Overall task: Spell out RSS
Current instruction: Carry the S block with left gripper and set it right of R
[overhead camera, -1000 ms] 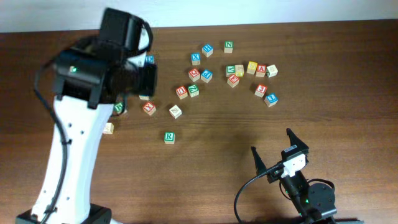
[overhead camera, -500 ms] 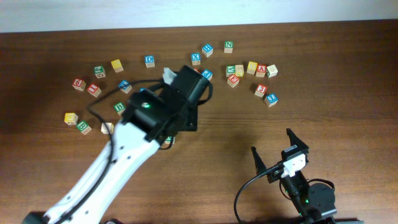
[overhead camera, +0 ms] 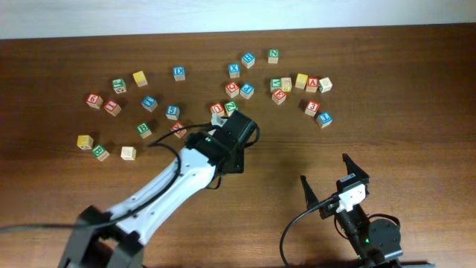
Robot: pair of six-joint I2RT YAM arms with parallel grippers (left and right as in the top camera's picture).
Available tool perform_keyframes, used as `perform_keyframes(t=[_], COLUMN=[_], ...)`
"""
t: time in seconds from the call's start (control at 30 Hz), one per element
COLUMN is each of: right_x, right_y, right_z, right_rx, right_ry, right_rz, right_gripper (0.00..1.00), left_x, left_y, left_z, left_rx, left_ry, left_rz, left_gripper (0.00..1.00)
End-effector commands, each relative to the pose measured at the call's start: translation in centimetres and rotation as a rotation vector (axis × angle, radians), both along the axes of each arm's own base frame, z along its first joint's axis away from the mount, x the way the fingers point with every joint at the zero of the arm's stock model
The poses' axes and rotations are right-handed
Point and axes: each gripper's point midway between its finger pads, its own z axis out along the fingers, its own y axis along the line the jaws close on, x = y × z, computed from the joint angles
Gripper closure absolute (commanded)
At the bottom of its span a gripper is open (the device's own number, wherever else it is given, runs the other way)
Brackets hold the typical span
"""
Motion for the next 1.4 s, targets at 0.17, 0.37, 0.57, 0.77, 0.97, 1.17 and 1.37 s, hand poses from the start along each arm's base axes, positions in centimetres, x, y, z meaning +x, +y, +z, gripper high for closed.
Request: perform_keyframes(t=[0.17,0.37,0.57,0.77,0.97,1.17,1.37], right_x=[0.1,0.1,0.1,0.1,0.1,0.1,0.1], right_y=[-0.3,-0.3,-0.3,-0.3,-0.3,-0.3,-0.3], right_z=[-0.2,-0.2,-0.2,-0.2,-0.2,-0.2,-0.2], right_rx=[0.007,0.007,0.007,0.007,0.007,0.007,0.007], right_ry=[0.007,0.007,0.007,0.007,0.007,0.007,0.007], right_rz=[-0.013,-0.013,-0.013,-0.013,-0.013,-0.013,-0.013], right_gripper=[0.02,0.02,0.02,0.02,0.02,0.02,0.02], left_x=[0.2,0.6,0.9,1.2,1.3,1.4,1.4], left_y=[0.5,1.1,1.1,1.8,1.8,2.6,2.6], left_z=[-4.2,-6.3,-7.2,-7.5,-7.5,-7.5,-7.6], left_rx=[0.083,0.151,0.168,0.21,0.209,0.206,0.205], left_ry=[0.056,0.069,0.069,0.053,0.051,0.068,0.07], left_rz=[0.015,0.007,0.006,0.014,0.017,0.038,0.038], left_gripper=[1.0,1.0,1.0,1.0,1.0,1.0,0.99])
